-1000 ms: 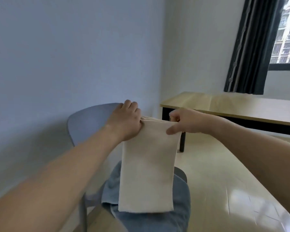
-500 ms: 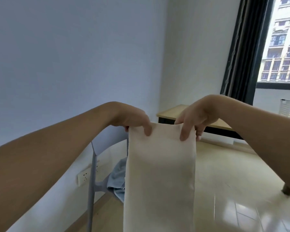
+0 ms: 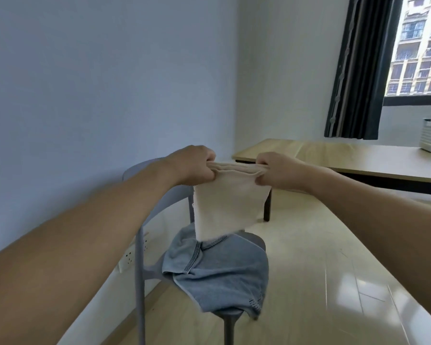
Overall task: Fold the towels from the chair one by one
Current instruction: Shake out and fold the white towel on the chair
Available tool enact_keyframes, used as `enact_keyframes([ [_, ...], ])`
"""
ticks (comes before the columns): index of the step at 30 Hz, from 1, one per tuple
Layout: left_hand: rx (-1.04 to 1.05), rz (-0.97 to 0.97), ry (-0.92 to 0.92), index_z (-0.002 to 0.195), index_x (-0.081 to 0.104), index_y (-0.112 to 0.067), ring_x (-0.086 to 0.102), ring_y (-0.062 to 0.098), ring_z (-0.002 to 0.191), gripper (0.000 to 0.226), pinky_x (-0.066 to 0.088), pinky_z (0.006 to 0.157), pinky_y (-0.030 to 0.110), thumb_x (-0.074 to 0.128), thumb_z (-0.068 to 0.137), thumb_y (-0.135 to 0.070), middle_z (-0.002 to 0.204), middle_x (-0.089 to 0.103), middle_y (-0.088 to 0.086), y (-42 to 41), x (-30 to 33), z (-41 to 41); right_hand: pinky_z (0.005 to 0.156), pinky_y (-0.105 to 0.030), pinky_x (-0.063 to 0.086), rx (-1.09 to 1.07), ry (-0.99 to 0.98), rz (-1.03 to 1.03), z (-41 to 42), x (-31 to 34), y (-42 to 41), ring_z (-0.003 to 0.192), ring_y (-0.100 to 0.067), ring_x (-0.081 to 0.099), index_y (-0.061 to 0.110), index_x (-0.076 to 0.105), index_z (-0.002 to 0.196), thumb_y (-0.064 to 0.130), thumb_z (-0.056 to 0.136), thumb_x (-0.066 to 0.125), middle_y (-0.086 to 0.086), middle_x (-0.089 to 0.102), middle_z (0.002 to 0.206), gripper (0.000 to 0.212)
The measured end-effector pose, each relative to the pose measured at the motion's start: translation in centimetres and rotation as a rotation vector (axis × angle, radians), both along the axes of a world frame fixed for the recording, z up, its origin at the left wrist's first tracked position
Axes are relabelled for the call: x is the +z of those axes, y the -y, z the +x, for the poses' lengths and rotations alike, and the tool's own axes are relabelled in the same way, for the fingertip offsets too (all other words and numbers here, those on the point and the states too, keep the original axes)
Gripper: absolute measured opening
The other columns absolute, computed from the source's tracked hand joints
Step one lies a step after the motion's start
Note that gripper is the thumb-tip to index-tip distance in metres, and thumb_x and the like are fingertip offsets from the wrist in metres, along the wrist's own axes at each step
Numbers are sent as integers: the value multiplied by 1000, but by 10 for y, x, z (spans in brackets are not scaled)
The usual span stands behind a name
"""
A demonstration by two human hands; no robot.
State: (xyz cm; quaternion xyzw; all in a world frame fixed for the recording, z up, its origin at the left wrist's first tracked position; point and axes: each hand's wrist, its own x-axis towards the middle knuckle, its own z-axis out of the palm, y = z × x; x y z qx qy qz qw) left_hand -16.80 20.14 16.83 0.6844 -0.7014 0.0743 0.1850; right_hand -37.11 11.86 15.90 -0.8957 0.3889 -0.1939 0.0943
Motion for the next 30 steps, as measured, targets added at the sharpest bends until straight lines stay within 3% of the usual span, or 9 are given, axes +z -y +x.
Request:
enact_keyframes([
  [5, -47, 250, -18, 63, 39, -20, 43, 19, 61, 21, 31, 54, 29, 54, 77, -12, 66, 47, 1, 10, -74, 6, 67, -29, 47, -15, -180, 118, 6, -73, 10, 77, -17, 55, 21, 54, 86, 20, 81, 64, -1, 60, 87, 11],
  [10, -116, 687, 4, 80, 51, -20, 50, 15, 70, 5, 38, 59, 28, 55, 82, -23, 86, 59, 1, 3, -195, 2, 70, -28, 46, 16, -548, 383, 11, -182, 5, 87, -20, 54, 20, 49, 98, 25, 83, 66, -1, 54, 99, 23],
  [13, -120, 830, -43, 92, 57, -18, 52, 16, 77, 19, 40, 66, 31, 60, 82, -33, 94, 61, 2, 16, -215, 9, 76, -32, 52, 32, -623, 612, 18, -202, 19, 89, -20, 63, 18, 47, 101, 21, 86, 65, -3, 57, 105, 23],
  [17, -112, 730, -182, 82, 53, -19, 49, 14, 73, 17, 37, 63, 29, 58, 84, -35, 84, 55, -1, 56, -199, 32, 87, -37, 54, -12, -555, 631, 33, -184, 64, 89, -18, 64, 18, 50, 110, 23, 88, 63, -1, 57, 106, 26],
  [20, -52, 594, -227, 79, 51, -19, 50, 15, 75, 14, 36, 61, 28, 54, 87, -31, 85, 55, -1, 100, -204, 50, 66, -25, 49, -42, -500, 501, 50, -179, 100, 75, -12, 56, 16, 54, 98, 25, 87, 63, 1, 57, 92, 17],
  [22, 19, 551, -230, 85, 52, -18, 53, 17, 85, 13, 37, 67, 29, 52, 88, -30, 94, 59, 1, 130, -219, 59, 57, -22, 38, -71, -462, 350, 64, -187, 123, 77, -16, 50, 16, 52, 85, 24, 84, 67, 1, 51, 85, 17],
  [24, 76, 561, -218, 90, 52, -18, 54, 18, 91, 13, 38, 73, 29, 51, 89, -31, 100, 60, 0, 158, -241, 68, 59, -24, 36, -88, -455, 289, 76, -204, 144, 83, -20, 49, 13, 55, 89, 23, 81, 70, -2, 52, 90, 20],
  [28, 155, 632, -175, 117, 53, -16, 52, 25, 116, 35, 43, 94, 37, 45, 89, -35, 127, 56, 7, 194, -283, 79, 72, -28, 39, -83, -513, 330, 92, -243, 180, 89, -20, 50, 10, 61, 106, 25, 81, 70, -4, 55, 99, 31],
  [30, 168, 675, -159, 126, 47, -16, 47, 29, 123, 42, 40, 97, 40, 43, 88, -35, 135, 50, 10, 201, -293, 82, 74, -28, 40, -71, -524, 368, 94, -257, 190, 91, -20, 52, 13, 59, 107, 22, 80, 69, -4, 57, 103, 29],
])
